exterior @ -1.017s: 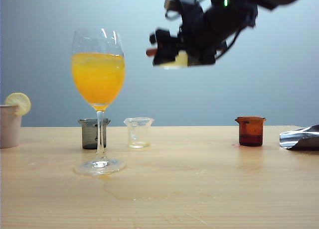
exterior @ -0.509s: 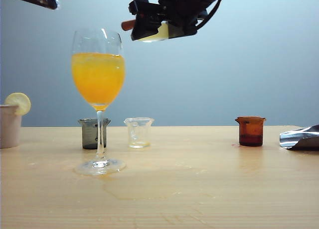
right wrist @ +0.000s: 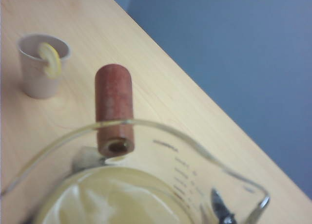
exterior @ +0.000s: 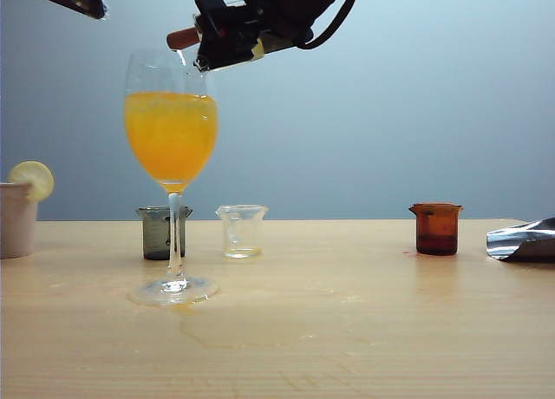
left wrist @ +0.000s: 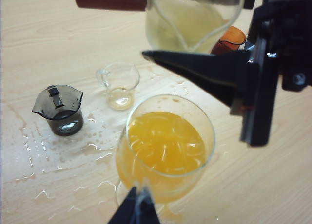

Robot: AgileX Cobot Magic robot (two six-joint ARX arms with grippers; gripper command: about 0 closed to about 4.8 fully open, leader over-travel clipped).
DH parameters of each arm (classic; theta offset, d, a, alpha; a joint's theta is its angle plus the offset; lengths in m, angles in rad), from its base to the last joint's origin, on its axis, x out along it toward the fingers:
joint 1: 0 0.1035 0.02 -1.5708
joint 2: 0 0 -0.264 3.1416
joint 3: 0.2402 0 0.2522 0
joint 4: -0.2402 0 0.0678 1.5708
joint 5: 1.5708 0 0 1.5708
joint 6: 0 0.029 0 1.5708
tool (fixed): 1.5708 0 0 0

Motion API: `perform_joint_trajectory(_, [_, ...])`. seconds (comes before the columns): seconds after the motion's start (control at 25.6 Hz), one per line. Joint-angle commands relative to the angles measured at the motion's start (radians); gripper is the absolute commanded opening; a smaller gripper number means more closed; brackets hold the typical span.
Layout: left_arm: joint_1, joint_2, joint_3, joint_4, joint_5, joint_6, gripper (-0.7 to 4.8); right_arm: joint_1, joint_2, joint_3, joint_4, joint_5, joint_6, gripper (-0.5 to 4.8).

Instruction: Pick up the third measuring cup from the left, pour the pineapple juice inside into the goblet, and finally put the measuring cup back in its original place.

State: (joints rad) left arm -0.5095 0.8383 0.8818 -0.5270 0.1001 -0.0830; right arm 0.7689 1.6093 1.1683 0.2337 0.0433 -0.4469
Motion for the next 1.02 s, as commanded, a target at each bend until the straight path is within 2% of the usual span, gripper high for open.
perform_joint_trajectory(0.04, [0.000, -0.002, 0.006, -0.024, -0.003, 0.001, -0.05, 0.008, -0.010, 0.011, 0.024, 0.026, -0.080, 1.06])
perform_joint_trajectory(0.59, [0.000, -0.002, 0.006, -0.043, 0.019, 0.000, -0.05, 0.028, -0.011, 0.011, 0.029, 0.069, -0.374, 1.06])
perform_joint_trajectory(0.74, [0.000, -0.002, 0.006, -0.045, 0.017, 0.000, -0.05, 0.063, -0.011, 0.011, 0.032, 0.103, -0.410, 1.06])
perform_joint_trajectory(1.02, [0.000, -0.002, 0.006, -0.075, 0.016, 0.000, -0.05, 0.063, -0.011, 0.011, 0.033, 0.120, -0.491, 1.06])
